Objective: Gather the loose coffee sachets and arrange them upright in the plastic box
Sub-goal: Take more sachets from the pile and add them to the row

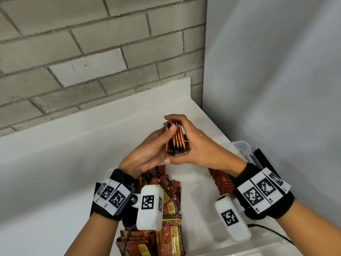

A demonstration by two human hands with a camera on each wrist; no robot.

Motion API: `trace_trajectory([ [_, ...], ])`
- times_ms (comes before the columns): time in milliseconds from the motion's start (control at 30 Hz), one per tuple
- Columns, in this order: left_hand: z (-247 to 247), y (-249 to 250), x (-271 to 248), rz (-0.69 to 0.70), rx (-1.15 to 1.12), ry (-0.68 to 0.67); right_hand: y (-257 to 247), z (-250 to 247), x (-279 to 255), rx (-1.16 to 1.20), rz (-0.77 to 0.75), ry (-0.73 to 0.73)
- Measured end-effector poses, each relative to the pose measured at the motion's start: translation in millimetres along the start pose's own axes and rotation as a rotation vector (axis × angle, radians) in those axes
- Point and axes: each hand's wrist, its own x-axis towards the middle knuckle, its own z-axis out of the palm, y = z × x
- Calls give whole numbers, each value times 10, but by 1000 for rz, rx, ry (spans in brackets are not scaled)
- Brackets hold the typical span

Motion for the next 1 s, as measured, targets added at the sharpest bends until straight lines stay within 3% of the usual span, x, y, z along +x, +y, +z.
trace_trajectory([
  [300,49,-19,-14,-25,-57,-49,9,-1,4,-97,-35,-10],
  [533,72,-53,35,-66,2,74,45,-16,12,-290,-1,9],
  [833,53,-14,52,100,2,286,-28,-143,25,93,245,215],
  [1000,53,-11,68,76,-82,312,41,-190,56,273,296,278],
])
